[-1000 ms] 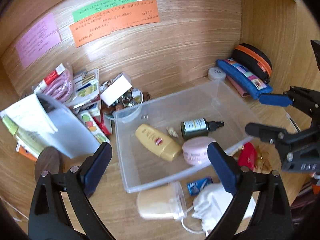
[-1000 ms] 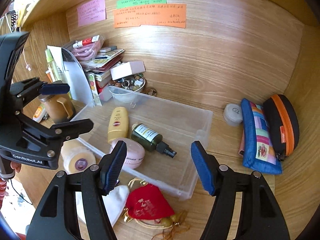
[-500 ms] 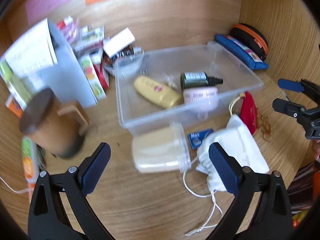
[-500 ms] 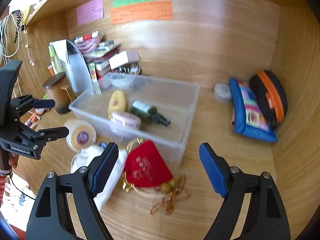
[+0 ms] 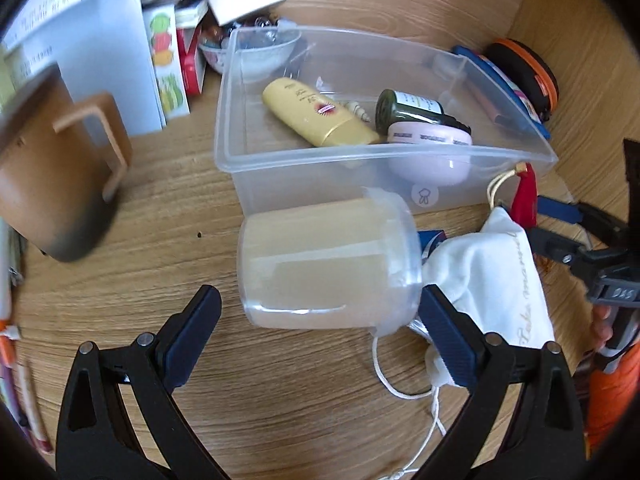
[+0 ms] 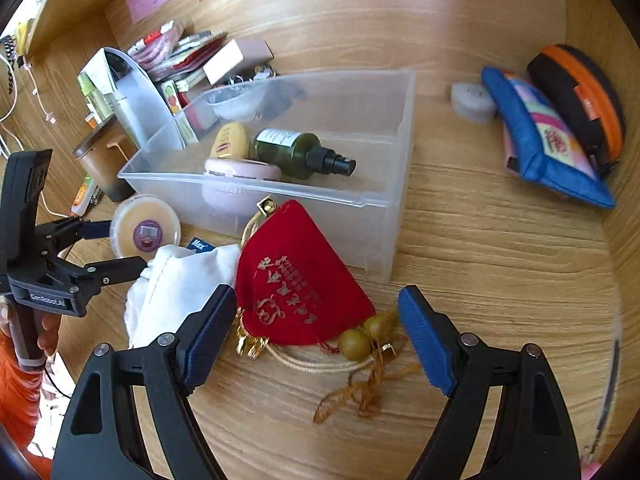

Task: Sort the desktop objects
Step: 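Grasp the cream plastic jar with the left gripper while the right gripper grasps the red pouch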

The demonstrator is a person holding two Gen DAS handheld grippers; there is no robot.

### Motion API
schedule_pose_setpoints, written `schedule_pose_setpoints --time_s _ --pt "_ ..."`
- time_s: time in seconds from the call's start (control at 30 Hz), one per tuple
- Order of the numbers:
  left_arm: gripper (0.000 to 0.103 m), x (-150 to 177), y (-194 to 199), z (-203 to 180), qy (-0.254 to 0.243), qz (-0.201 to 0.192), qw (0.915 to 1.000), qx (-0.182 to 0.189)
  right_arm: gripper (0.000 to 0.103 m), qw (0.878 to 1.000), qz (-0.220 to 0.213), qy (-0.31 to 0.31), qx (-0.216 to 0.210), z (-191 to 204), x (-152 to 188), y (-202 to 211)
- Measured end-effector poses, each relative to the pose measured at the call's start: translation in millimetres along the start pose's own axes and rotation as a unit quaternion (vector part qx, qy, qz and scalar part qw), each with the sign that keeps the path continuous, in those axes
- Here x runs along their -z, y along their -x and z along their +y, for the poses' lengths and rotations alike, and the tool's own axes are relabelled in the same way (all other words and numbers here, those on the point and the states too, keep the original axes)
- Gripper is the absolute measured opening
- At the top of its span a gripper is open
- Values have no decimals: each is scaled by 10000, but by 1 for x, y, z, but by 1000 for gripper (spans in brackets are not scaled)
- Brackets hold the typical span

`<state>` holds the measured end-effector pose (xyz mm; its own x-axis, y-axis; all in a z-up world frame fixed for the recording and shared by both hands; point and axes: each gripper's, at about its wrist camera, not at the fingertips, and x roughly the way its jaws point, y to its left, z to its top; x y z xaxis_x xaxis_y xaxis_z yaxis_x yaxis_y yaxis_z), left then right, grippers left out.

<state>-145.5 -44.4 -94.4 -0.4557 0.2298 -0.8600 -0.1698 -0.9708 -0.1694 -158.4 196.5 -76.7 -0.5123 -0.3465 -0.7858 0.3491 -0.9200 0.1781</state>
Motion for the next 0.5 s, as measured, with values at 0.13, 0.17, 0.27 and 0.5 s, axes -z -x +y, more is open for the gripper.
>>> schedule_pose_setpoints --time_s 0.13,0.17,0.27,0.5 --pt "100 -1 -6 7 169 76 9997 128 81 9999 108 11 -68 0 -2 -14" --pt "100 -2 -8 8 189 94 9997 150 81 9999 120 19 -81 1 -3 -15" --pt "100 -4 -9 8 190 41 9998 88 80 9998 130 -8 -120 0 -4 -20" --pt "98 -7 -8 5 98 -174 9998 -6 52 9981 150 -172 -566 -3 -6 -21"
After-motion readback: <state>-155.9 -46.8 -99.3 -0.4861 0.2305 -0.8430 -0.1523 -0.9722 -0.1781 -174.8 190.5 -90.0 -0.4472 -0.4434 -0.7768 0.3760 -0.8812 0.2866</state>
